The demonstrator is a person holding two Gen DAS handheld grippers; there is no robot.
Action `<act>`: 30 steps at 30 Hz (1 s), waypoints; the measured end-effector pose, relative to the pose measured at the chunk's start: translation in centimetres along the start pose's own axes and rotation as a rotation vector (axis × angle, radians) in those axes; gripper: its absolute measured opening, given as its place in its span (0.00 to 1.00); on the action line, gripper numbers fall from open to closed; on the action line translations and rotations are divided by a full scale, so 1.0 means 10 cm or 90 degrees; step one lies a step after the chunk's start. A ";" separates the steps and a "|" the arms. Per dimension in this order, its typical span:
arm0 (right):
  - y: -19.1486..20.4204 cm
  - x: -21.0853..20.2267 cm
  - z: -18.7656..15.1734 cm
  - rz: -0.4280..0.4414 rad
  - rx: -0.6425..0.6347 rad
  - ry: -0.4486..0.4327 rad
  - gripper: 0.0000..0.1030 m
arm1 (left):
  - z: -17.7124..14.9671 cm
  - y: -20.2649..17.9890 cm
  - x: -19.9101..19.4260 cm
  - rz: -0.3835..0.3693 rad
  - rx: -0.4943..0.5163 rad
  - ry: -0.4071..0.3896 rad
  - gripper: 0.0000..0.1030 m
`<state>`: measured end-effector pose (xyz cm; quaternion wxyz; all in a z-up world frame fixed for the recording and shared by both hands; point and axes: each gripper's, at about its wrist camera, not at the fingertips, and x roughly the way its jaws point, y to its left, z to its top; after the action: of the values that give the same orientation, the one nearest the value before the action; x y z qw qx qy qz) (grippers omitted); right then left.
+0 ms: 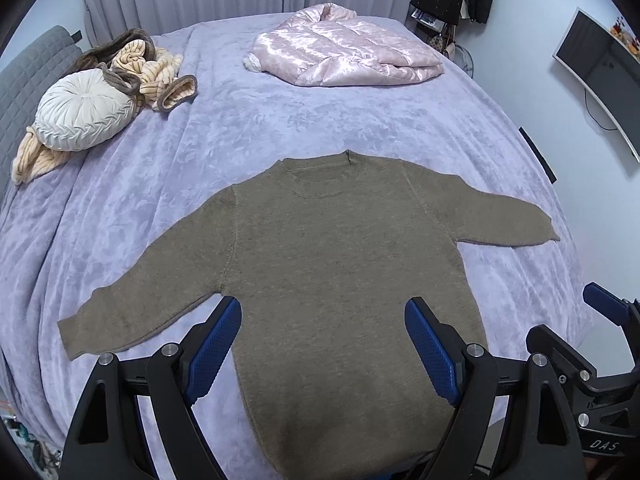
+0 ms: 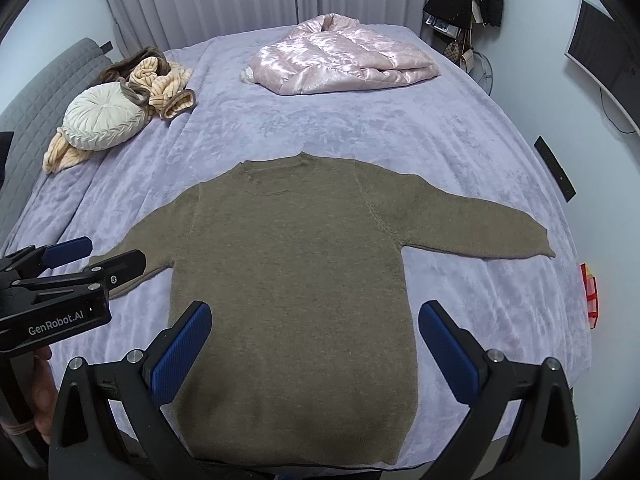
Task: Fold small clothes
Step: 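Move the right gripper toward the cuff of an outstretched sweater sleeve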
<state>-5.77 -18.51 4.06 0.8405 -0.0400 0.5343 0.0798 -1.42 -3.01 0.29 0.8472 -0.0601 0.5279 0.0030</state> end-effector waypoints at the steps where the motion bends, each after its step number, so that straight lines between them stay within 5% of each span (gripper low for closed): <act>1: -0.03 -0.01 -0.01 -0.001 -0.001 -0.003 1.00 | 0.02 -0.05 0.00 0.012 0.005 -0.002 0.82; 5: -0.19 0.00 0.05 0.009 0.003 -0.017 1.00 | 0.09 -0.27 0.04 0.055 0.035 0.009 0.82; 16: -0.85 0.26 0.33 0.061 0.038 -0.015 1.00 | 0.29 -0.82 0.24 0.060 0.027 0.055 0.82; 30: -1.76 0.55 0.50 0.059 0.083 -0.014 1.00 | 0.54 -1.63 0.77 0.087 0.040 0.118 0.82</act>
<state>4.08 -34.53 0.93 0.8428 0.0402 0.5301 0.0843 7.96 -19.09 -2.58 0.7939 0.0028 0.6069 0.0382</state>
